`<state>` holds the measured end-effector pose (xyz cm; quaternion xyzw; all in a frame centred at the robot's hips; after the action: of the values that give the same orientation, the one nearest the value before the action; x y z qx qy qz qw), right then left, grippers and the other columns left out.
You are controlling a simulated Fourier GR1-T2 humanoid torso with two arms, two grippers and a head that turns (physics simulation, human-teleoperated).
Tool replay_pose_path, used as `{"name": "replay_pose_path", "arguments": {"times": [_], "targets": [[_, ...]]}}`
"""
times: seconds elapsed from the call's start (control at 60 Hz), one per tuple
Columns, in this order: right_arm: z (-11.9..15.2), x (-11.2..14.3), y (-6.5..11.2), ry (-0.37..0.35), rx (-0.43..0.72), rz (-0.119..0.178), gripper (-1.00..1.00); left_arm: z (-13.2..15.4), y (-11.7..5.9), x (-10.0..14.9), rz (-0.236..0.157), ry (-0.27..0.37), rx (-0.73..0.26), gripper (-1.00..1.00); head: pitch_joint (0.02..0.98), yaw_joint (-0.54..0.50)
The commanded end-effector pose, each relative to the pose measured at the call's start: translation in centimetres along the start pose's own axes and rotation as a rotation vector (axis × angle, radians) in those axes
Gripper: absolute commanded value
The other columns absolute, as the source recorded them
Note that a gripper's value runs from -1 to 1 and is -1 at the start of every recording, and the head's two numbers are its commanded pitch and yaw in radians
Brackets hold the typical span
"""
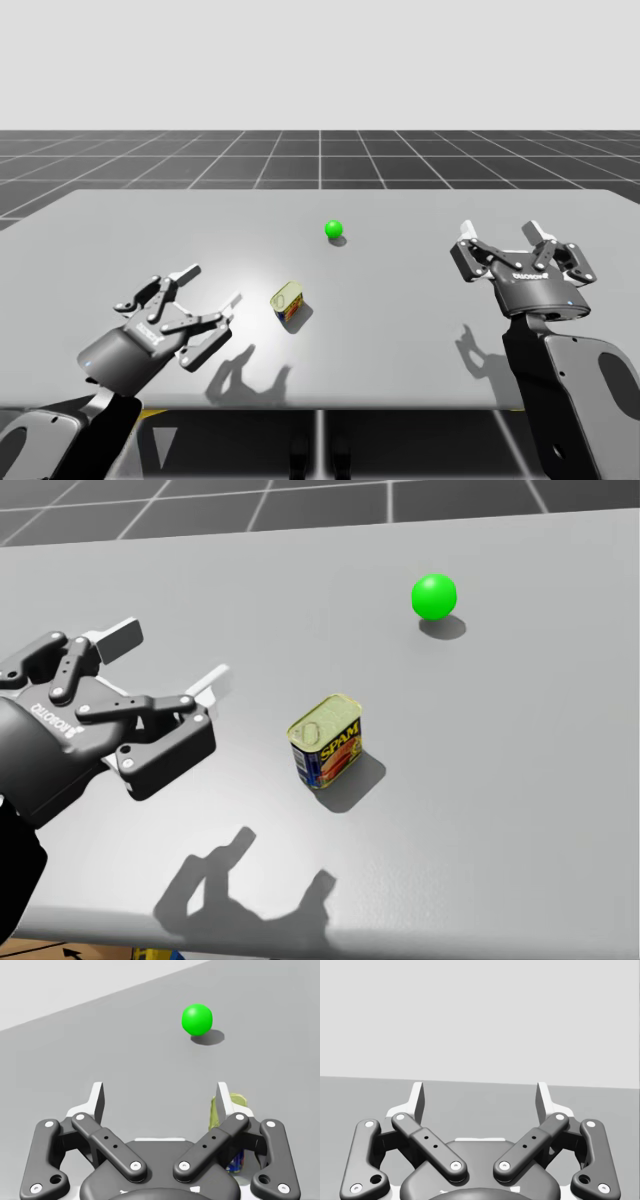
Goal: Watch the red light. When it turns green, pick up the object.
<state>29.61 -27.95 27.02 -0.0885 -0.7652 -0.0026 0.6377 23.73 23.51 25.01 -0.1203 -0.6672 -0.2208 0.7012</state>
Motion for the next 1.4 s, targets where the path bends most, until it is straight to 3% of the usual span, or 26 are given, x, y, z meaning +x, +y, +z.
{"name": "replay_pose_path", "arguments": {"times": [0.017,0.25,0.533,0.75,0.783,1.15,1.183,1.217,1.233,1.4], "targets": [[0.0,0.0,0.0,0.000,-0.001,0.000,-1.00,0.4,-1.6,-2.6,0.004,0.056,-0.056,-1.00,0.813,0.15],[0.0,0.0,0.0,0.001,-0.002,0.001,-1.00,-1.2,-3.4,-5.7,0.025,0.153,-0.128,-1.00,0.816,0.15],[0.0,0.0,0.0,0.000,-0.003,0.000,-1.00,-3.9,-4.8,-6.7,0.044,0.217,-0.167,-1.00,0.819,0.14],[-0.1,0.0,-0.1,-0.003,-0.005,-0.002,-1.00,-6.7,-5.9,-7.5,0.030,0.256,-0.160,-1.00,0.819,0.14],[-0.1,0.0,-0.2,-0.003,-0.005,-0.002,-1.00,-7.2,-5.9,-7.7,0.019,0.258,-0.153,-1.00,0.819,0.13],[-0.1,0.2,-0.3,-0.008,-0.008,-0.006,-1.00,-10.4,-5.5,-9.2,0.050,0.315,-0.107,-1.00,0.815,0.12],[0.0,0.2,-0.3,-0.008,-0.008,-0.006,-1.00,-10.4,-5.5,-9.3,0.048,0.313,-0.105,-0.90,0.813,0.13],[0.0,0.2,-0.3,-0.008,-0.008,-0.006,-1.00,-10.2,-5.5,-9.4,0.049,0.313,-0.112,-0.03,0.811,0.12],[0.0,0.2,-0.3,-0.009,-0.008,-0.006,-1.00,-10.1,-5.6,-9.4,0.043,0.314,-0.120,0.97,0.809,0.12],[0.0,0.3,-0.4,-0.009,-0.010,-0.005,-1.00,-9.8,-6.0,-9.7,0.021,0.322,-0.143,1.00,0.754,0.12]]}}
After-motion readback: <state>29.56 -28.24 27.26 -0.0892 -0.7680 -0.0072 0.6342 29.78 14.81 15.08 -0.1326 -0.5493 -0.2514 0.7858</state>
